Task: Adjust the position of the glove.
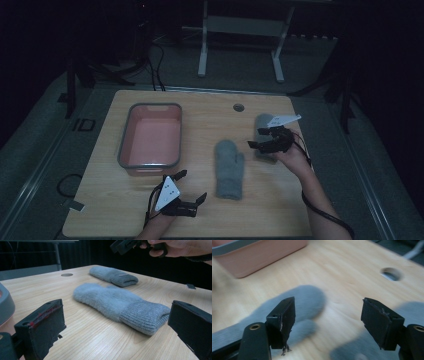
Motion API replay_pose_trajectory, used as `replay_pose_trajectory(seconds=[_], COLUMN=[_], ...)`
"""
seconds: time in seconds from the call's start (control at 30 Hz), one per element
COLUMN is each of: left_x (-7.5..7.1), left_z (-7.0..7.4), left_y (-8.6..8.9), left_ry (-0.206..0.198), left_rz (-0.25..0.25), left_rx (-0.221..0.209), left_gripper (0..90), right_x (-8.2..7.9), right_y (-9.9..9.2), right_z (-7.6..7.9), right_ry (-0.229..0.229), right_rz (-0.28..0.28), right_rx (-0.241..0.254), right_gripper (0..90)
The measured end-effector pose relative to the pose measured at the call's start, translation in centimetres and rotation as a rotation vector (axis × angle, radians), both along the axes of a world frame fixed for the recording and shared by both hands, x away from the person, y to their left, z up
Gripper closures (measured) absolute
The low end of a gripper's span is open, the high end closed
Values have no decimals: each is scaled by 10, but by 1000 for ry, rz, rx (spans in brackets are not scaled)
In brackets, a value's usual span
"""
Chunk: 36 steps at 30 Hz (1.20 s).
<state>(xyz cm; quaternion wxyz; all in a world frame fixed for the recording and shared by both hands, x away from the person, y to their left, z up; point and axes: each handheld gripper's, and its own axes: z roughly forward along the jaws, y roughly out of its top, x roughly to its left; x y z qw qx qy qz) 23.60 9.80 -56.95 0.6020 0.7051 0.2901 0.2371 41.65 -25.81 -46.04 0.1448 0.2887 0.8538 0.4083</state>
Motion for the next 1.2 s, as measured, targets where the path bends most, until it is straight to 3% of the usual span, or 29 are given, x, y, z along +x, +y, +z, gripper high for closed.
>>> replay_pose_trajectory(seconds=[0.13,0.17,0.2,0.23,0.3,0.43,0.5,0.67,0.8,0.83,0.87,0.93,1.0,1.1,1.2], left_x=[0,0,0,0,0,0,0,0,0,0,0,0,0,0,0], left_z=[0,0,0,0,0,0,0,0,0,0,0,0,0,0,0], left_y=[0,0,0,0,0,0,0,0,0,0,0,1,0,0,1], left_ry=[2,2,2,2,2,1,3,3,0,0,2,2,-1,-4,-2], left_rz=[1,1,1,1,2,1,1,0,-3,-4,-3,-3,-2,-1,1], left_rx=[-1,-1,0,0,0,2,-1,-2,0,-2,-4,-5,-4,-4,-7], left_gripper=[10,10,10,10,11,11,10,10,10,10,10,10,10,10,10], right_x=[5,10,10,13,23,33,43,54,65,66,69,70,70,67,65], right_y=[-16,-22,-22,-25,-33,-37,-34,-28,-26,-25,-23,-23,-25,-23,-22], right_z=[1,-2,-2,-4,-10,-20,-32,-46,-62,-66,-76,-81,-86,-82,-76], right_ry=[-30,-32,-32,-36,1,29,36,5,47,56,70,87,85,88,99], right_rz=[-129,-197,-197,-232,-340,-411,-450,-472,-494,-493,-501,-500,-499,-499,-491], right_rx=[-6,-16,-16,-14,27,48,14,-30,-40,-52,-100,-114,-98,-110,-94], right_gripper=[280,315,315,339,384,418,435,468,428,418,411,416,500,759,788])
